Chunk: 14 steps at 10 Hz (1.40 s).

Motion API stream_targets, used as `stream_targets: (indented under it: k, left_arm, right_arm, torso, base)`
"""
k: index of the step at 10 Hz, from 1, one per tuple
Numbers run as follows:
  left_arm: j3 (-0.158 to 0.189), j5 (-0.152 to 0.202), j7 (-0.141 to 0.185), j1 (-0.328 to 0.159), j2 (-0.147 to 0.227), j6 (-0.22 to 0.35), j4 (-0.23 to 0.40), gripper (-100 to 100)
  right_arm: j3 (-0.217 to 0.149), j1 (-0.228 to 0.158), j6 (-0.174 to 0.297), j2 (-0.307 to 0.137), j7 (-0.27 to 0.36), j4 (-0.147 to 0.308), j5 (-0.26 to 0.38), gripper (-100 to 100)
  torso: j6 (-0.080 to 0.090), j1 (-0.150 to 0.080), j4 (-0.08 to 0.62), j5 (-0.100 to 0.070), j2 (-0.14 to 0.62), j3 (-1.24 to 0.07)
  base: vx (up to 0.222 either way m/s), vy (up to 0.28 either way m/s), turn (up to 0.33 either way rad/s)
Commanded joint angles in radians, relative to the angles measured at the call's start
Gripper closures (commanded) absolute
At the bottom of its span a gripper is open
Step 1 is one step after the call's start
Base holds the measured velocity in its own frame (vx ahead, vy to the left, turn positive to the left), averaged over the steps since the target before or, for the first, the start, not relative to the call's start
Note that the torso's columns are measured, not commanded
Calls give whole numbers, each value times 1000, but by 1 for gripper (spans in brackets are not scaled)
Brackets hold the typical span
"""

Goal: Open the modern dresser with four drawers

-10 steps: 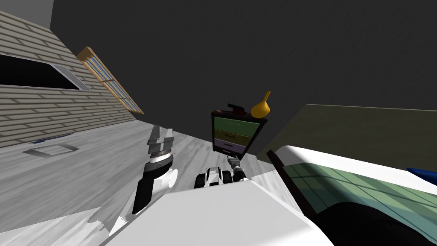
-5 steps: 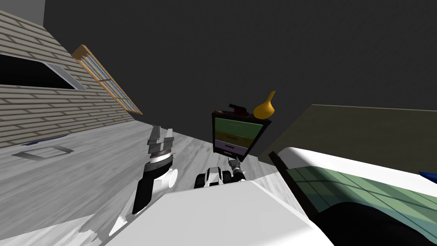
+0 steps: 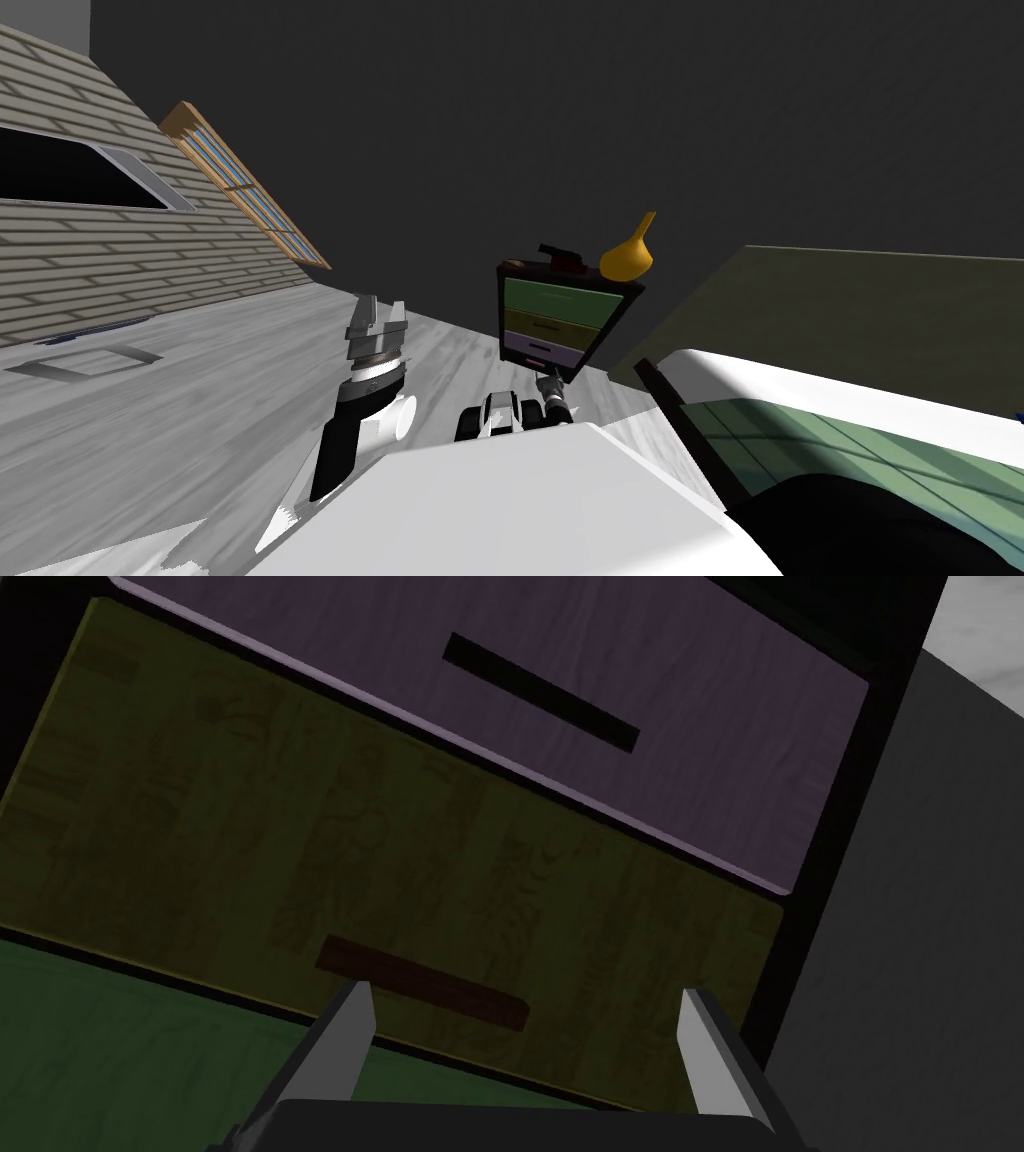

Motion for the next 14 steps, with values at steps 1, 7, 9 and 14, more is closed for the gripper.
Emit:
stream_targets:
  k: [1, 7, 9, 14]
  left_arm:
    - [0, 0, 0, 0, 0, 0, 0, 0]
    - [0, 0, 0, 0, 0, 0, 0, 0]
    - [0, 0, 0, 0, 0, 0, 0, 0]
    - [0, 0, 0, 0, 0, 0, 0, 0]
  right_arm:
    - [19, -12, 57, 4, 13, 31, 74, -100]
    - [65, -42, 183, 14, 44, 103, 228, -100]
    - [90, -62, 248, 18, 61, 145, 296, -100]
    - [119, -90, 345, 17, 83, 195, 423, -100]
  torso:
    - [0, 0, 0, 0, 0, 0]
    - [0, -1, 0, 0, 0, 1]
    - [0, 0, 0, 0, 0, 0]
    - [0, -1, 0, 0, 0, 0]
  base:
    - [92, 16, -1]
    - [96, -1, 3]
    - [136, -11, 9]
    - [113, -13, 11]
